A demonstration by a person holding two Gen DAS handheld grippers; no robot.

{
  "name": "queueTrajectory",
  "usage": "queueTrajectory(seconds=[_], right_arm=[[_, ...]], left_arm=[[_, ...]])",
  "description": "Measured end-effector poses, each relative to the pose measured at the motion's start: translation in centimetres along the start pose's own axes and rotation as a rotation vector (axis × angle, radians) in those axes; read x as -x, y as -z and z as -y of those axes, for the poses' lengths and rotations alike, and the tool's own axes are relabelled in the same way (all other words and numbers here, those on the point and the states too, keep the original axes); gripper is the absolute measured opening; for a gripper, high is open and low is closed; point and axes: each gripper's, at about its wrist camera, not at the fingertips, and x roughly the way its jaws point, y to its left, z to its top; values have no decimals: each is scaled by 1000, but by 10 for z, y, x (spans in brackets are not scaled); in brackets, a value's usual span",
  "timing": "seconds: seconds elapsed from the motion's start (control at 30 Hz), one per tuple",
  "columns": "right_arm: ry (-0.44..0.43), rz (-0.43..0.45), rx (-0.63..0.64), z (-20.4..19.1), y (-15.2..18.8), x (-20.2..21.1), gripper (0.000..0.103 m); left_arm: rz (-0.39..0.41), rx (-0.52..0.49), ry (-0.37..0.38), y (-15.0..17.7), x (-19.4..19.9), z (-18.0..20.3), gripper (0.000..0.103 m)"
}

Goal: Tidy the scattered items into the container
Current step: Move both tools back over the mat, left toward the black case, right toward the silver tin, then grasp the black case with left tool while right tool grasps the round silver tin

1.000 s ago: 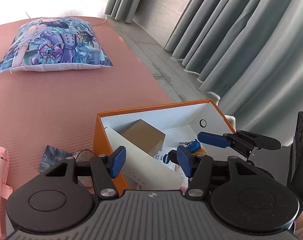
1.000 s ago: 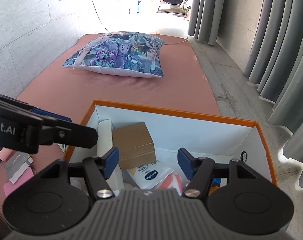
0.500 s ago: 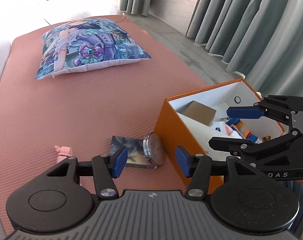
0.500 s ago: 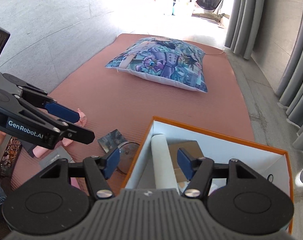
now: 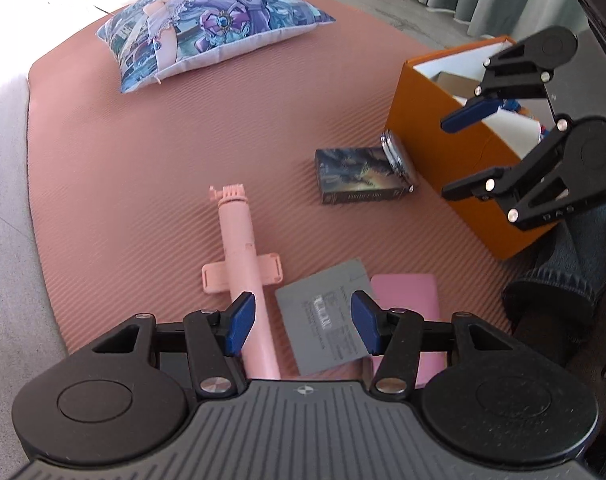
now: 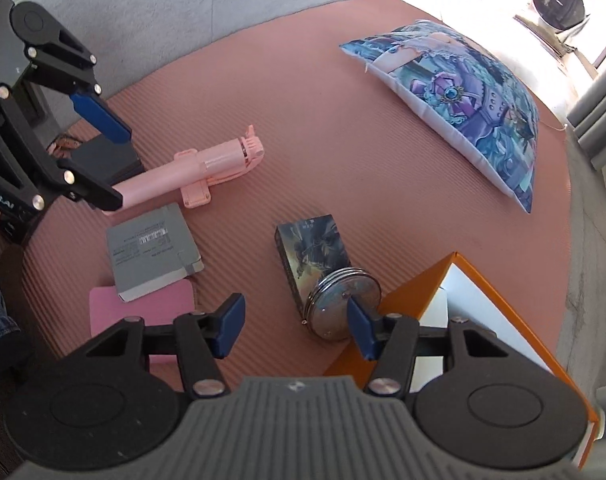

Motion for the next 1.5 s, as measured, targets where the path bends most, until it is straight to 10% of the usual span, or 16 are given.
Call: queueTrajectory(seconds=[0.33, 1.07, 1.5], right_arm=[[43, -176, 182, -8, -20, -48, 59], [66, -253, 285, -8, -35, -76, 60], [97, -251, 303, -4, -39, -79, 61]], left_arm=[[-123, -56, 46, 34, -12, -33, 63], [222, -522, -147, 91, -50, 1, 60], [373, -544, -200, 105, -76, 17, 64]])
